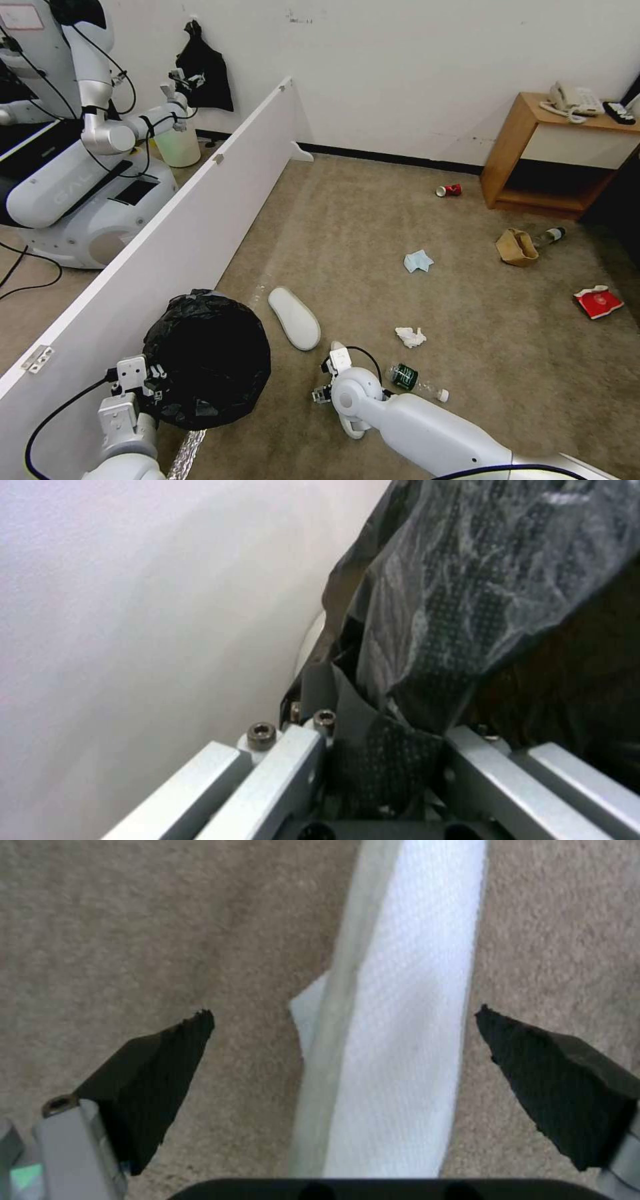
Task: Pick up the trash bin, then pick up the garbage from the floor and place it into the trash bin.
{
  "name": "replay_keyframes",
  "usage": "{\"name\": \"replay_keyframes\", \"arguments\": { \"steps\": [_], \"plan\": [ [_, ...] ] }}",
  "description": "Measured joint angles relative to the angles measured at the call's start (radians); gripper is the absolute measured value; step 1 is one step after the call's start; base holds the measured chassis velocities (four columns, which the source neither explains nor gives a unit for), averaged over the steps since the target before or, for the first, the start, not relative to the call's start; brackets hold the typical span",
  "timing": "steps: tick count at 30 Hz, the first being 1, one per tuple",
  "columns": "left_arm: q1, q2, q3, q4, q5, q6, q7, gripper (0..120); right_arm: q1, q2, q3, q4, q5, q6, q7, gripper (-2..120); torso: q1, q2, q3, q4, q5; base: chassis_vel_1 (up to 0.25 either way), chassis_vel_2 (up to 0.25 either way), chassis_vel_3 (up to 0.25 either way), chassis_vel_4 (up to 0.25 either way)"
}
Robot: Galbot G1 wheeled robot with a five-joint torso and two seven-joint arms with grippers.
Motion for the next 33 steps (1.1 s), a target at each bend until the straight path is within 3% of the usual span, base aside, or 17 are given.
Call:
{"name": "replay_keyframes", "arguments": {
  "steps": [16,33],
  "plan": [
    [0.003,-0.018,0.012,0.000,0.009,-0.011,-0.001,1,-0.051,-0.044,0.062,-0.012,-0.039,-0.005,0.017,100,0.000,0.000,0.000,0.0000,0.0002,0.000,0.000,0.000,0.000],
    [-0.007,-0.040,0.020,0.022,0.024,-0.016,-0.003,1,-0.053,-0.033,0.080,-0.055,-0.115,0.004,-0.038,100,0.000,0.000,0.000,0.0000,0.0000,0.000,0.000,0.000,0.000]
  ]
}}
